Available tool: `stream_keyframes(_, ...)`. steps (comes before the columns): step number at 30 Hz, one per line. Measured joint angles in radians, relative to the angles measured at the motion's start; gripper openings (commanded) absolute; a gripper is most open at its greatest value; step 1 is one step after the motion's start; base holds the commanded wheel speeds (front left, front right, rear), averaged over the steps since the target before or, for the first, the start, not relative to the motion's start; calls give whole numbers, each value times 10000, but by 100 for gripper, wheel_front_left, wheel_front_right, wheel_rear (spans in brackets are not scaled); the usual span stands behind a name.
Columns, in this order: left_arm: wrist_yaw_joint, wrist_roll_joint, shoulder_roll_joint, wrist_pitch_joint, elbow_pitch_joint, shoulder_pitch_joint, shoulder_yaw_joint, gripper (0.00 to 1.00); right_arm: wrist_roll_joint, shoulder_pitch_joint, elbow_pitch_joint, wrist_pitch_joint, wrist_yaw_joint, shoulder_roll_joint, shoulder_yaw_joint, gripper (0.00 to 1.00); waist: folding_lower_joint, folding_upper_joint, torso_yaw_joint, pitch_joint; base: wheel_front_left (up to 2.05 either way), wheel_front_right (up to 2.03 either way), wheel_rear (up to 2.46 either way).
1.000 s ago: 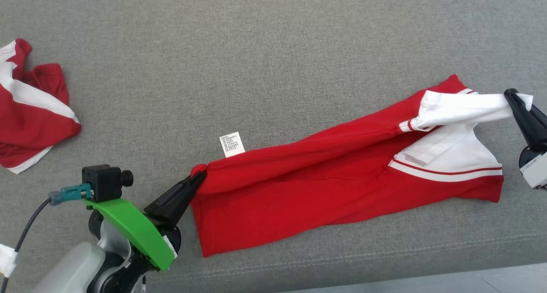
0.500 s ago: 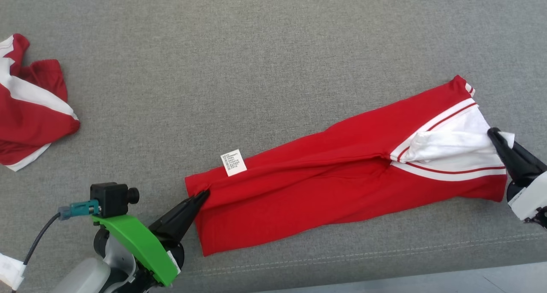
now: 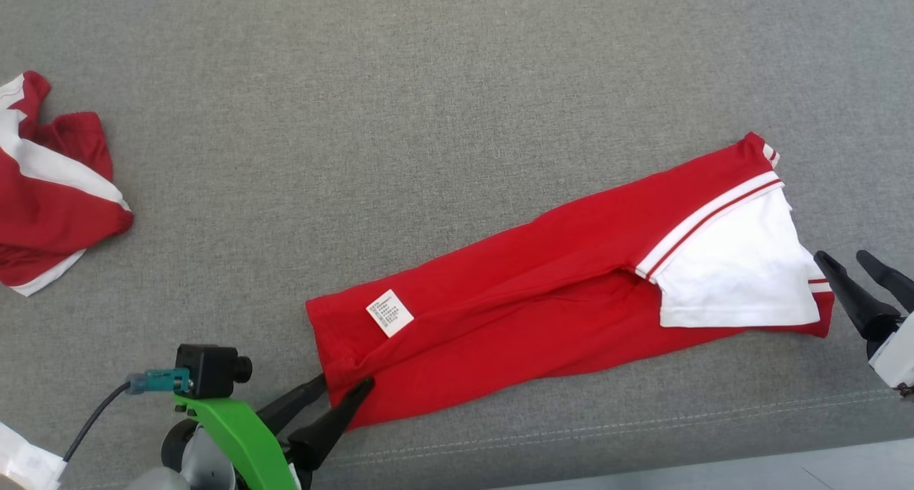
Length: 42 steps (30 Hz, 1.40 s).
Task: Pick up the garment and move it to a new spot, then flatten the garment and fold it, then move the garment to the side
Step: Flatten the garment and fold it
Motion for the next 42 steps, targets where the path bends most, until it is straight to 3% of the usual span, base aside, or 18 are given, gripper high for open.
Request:
stream_keyframes(6, 464, 556, 453, -77, -123, 127, 50, 100, 341, -3, 299, 458, -238, -328, -259, 100, 0, 0, 48, -276, 0, 0, 0)
stream_keyframes(12, 1402, 2197, 665, -965, -336, 56, 428, 100, 704, -125, 757, 1187, -420, -541, -332, 100, 0, 0, 425, -412, 0, 0, 0)
stream_keyframes(17, 1883, 2930, 570, -1732, -627, 50, 527, 100, 715, -512, 965, 1649, -514, -594, -228, 100, 0, 0, 908, -460, 0, 0, 0)
stream_keyframes(27, 2073, 3425, 178, -2972, -696, 105, 999, 100, 708, -809, 1507, 2389, -790, -464, 96, 100, 0, 0, 1968, -354, 0, 0, 0)
stream_keyframes(33, 2125, 3367, 75, -3200, -698, 442, 1369, 100, 709, -1032, 1879, 2694, -882, -424, 165, 100, 0, 0, 2597, -167, 0, 0, 0)
stream_keyframes(42, 2215, 3379, 65, -3325, -871, 737, 2107, 100, 614, -1492, 2192, 2980, -930, -500, 255, 100, 0, 0, 2912, 81, 0, 0, 0)
